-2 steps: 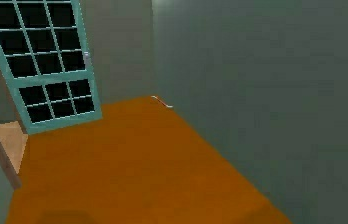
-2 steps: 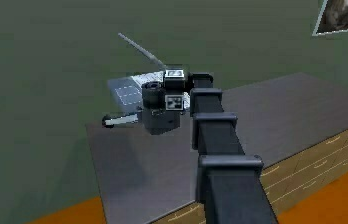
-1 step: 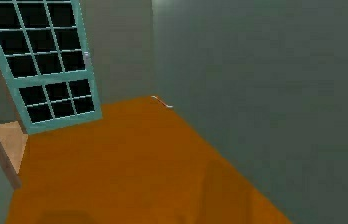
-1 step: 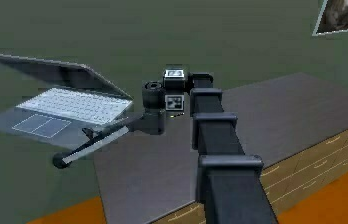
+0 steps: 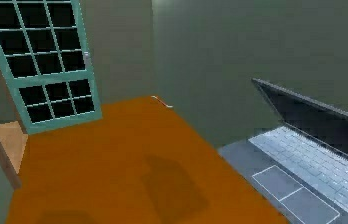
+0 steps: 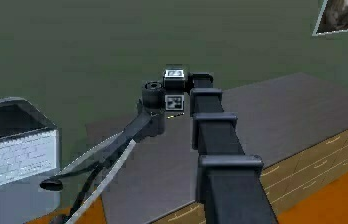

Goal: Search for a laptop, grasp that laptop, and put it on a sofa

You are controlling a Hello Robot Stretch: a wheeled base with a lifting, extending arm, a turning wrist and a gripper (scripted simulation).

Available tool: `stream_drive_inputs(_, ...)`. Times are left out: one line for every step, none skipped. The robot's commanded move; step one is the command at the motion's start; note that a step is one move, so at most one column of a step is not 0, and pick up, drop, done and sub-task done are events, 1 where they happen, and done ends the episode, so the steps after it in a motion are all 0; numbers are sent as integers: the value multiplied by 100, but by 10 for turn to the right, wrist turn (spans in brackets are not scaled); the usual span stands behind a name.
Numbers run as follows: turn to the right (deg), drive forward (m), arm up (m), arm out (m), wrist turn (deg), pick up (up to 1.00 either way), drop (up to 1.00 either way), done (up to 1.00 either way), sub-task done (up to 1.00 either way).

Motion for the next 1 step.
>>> stream_drive_inputs(0,0,0,0,-60,0,0,0,0)
